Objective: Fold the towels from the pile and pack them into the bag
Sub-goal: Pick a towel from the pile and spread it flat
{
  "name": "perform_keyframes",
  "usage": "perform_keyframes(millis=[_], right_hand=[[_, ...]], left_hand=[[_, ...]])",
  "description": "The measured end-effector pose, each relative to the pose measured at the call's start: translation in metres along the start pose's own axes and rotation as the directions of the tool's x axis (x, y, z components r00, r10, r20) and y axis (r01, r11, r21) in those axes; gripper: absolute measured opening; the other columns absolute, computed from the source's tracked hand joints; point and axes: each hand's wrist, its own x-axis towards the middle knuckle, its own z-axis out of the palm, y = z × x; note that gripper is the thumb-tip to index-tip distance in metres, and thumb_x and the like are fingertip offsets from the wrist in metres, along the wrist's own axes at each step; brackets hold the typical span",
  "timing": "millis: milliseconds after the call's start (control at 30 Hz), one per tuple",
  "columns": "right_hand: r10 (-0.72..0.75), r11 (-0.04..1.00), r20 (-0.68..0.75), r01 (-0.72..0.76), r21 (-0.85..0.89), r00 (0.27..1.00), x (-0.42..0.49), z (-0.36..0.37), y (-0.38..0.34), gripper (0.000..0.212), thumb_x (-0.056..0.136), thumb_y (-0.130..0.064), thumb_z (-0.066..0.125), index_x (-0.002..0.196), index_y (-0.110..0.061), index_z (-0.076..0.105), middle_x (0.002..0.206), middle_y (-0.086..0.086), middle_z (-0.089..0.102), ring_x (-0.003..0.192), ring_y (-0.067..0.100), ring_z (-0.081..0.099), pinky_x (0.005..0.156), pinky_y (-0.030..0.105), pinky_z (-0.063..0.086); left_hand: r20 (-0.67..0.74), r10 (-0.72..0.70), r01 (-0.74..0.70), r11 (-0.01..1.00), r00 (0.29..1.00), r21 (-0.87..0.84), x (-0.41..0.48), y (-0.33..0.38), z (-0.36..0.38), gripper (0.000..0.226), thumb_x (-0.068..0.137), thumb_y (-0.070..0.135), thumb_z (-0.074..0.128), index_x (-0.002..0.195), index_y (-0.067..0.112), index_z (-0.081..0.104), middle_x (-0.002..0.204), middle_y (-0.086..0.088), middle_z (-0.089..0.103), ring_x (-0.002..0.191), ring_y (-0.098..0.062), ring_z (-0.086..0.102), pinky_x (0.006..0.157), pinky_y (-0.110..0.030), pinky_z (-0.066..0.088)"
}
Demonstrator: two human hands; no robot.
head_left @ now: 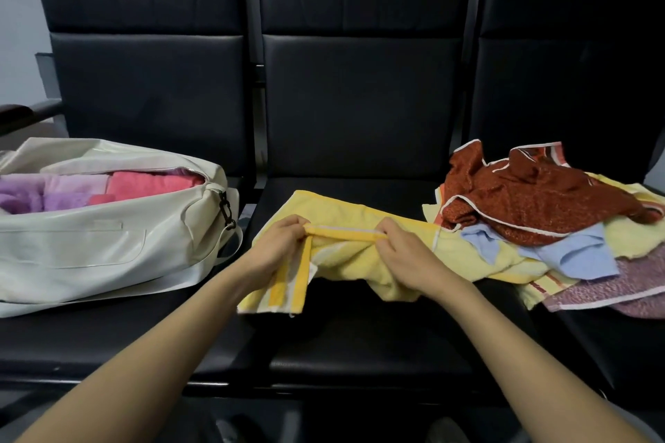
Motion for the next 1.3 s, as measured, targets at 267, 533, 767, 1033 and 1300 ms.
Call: perform_keyframes(millis=[267,533,767,1033,1300], right_hand=[[-0.006,0.993,0.165,-0.014,0.116,0.986,0.018,-0.032,0.012,0.019,0.092,-0.033,0.061,0.085,-0.016,0.065,0.076,-0.009,0.057,0.072,0.005,0.052,0.069,0.025,0.038],[0.186,0.981,0.192,-0.192,0.012,0.964,0.025,-0.07,0.054,0.019,0.094,-0.024,0.059,0.092,-0.008,0.07,0.09,0.005,0.068,0.087,0.016,0.062,0.082,0.034,0.047],[0.179,0.979,0.019,-0.176,-0.102,0.984,0.046,-0.011,0.065,0.017,0.102,-0.023,0.04,0.107,-0.014,0.053,0.097,0.001,0.058,0.1,0.025,0.055,0.072,0.03,0.035],[0.135,0.986,0.255,-0.105,-0.129,0.957,0.033,-0.02,0.067,0.022,0.1,-0.031,0.045,0.082,-0.02,0.05,0.08,-0.011,0.05,0.082,0.009,0.05,0.066,0.016,0.035],[0.115,0.982,0.106,-0.097,-0.162,0.988,0.032,-0.041,0.074,0.014,0.092,-0.022,0.059,0.079,-0.018,0.057,0.071,-0.004,0.052,0.071,0.014,0.049,0.06,0.026,0.034]], left_hand=[[-0.023,0.113,-0.085,0.848,0.993,0.524,0.01,0.014,0.018,0.035,0.089,0.037,0.056,0.112,0.011,0.061,0.104,0.0,0.064,0.086,-0.016,0.056,0.072,-0.03,0.044],[-0.004,0.131,-0.056,0.457,0.991,0.888,0.047,-0.002,-0.027,0.02,0.095,0.025,0.045,0.09,0.009,0.056,0.086,-0.005,0.058,0.09,-0.028,0.056,0.063,-0.032,0.038],[-0.041,0.096,-0.036,0.686,0.995,0.727,0.063,-0.035,-0.006,0.019,0.103,0.024,0.033,0.107,0.009,0.044,0.106,-0.018,0.062,0.084,-0.028,0.051,0.069,-0.034,0.035],[0.031,-0.036,-0.015,0.394,0.999,0.919,0.029,-0.034,0.013,0.028,0.102,0.027,0.028,0.11,0.005,0.045,0.117,-0.018,0.057,0.099,-0.035,0.055,0.073,-0.035,0.036],[-0.194,-0.093,0.132,0.972,0.977,0.195,0.036,-0.025,-0.028,0.018,0.098,0.019,0.044,0.099,0.004,0.054,0.086,-0.011,0.053,0.078,-0.025,0.052,0.068,-0.034,0.04]])
